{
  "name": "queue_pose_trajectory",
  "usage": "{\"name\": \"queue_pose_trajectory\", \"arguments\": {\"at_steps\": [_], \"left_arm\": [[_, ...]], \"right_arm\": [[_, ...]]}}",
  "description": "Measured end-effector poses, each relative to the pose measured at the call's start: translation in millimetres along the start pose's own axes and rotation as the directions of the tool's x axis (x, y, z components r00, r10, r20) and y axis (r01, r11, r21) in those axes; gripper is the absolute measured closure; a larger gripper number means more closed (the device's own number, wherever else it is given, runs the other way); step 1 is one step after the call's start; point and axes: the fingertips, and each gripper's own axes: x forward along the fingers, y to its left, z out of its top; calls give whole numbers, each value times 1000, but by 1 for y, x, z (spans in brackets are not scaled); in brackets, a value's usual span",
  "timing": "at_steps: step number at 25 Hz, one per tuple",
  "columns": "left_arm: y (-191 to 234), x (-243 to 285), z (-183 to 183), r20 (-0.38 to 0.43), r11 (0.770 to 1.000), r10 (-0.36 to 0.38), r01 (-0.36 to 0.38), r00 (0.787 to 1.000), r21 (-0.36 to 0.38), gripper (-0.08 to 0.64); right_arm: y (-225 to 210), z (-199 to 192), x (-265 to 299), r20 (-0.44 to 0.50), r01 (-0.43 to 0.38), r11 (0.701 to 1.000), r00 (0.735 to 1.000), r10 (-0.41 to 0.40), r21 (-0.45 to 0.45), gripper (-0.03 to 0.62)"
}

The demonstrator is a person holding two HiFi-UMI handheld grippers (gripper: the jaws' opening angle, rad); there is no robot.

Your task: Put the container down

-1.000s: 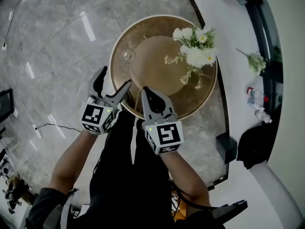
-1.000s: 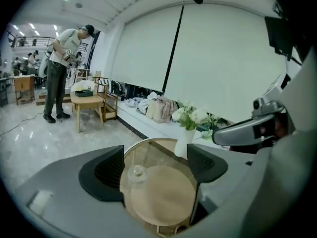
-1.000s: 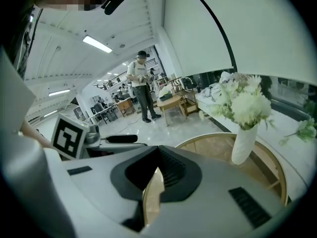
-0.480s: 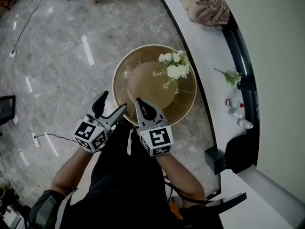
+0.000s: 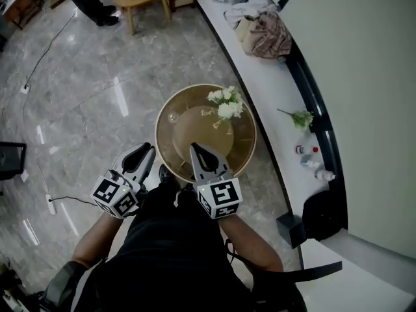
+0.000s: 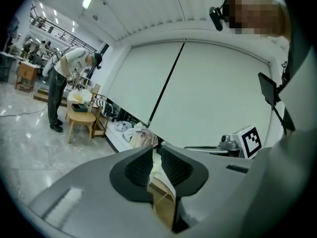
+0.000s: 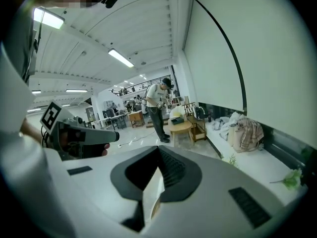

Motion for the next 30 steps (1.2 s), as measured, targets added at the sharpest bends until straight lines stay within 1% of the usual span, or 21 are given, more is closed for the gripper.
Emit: {"name": "queue_pose_trajectory", "arguments": {"at_steps": [2, 4, 6, 8, 11, 12, 13, 17, 21, 24, 27, 30], "left_arm": [[-10, -7, 12, 26, 1000, -5, 5, 1000, 21, 528], [-20, -13, 20, 46, 999, -17, 16, 999, 32, 540], [-29, -16, 27, 61, 999, -28, 26, 998, 27, 543], [-35, -17, 33, 75, 1000, -29, 30, 997, -6, 548], [-38, -14, 42, 106, 997, -22, 30, 994, -76, 555], [-41, -14, 47, 115, 996, -25, 35, 993, -84, 556], [-46, -15, 52, 123, 996, -33, 44, 992, -80, 556], [-64, -19, 73, 146, 997, -68, 72, 987, -20, 556], [-68, -19, 80, 159, 997, -70, 76, 985, -28, 555], [-69, -17, 83, 161, 996, -77, 81, 984, -21, 555], [-65, -16, 81, 155, 997, -76, 79, 985, -19, 555], [-60, -13, 78, 148, 996, -77, 82, 986, -26, 555]], "right_arm": [[2, 18, -11, 33, 8, 1000, 999, -8, -4, 586], [4, 33, -21, 67, 18, 1000, 998, -18, 0, 586], [6, 44, -29, 96, 23, 1000, 995, -24, 10, 586], [6, 50, -36, 116, 25, 999, 993, -27, 23, 586], [6, 54, -44, 131, 23, 998, 991, -30, 57, 586], [7, 55, -47, 134, 24, 997, 990, -33, 70, 586], [8, 55, -50, 139, 27, 996, 990, -38, 81, 586], [13, 67, -65, 183, 36, 995, 982, -53, 98, 586], [21, 84, -77, 265, 23, 994, 963, -51, 108, 586], [23, 94, -82, 308, 21, 993, 950, -57, 119, 586], [25, 100, -83, 332, 15, 994, 942, -52, 111, 586], [27, 106, -81, 323, 30, 997, 945, -50, 68, 586]]}}
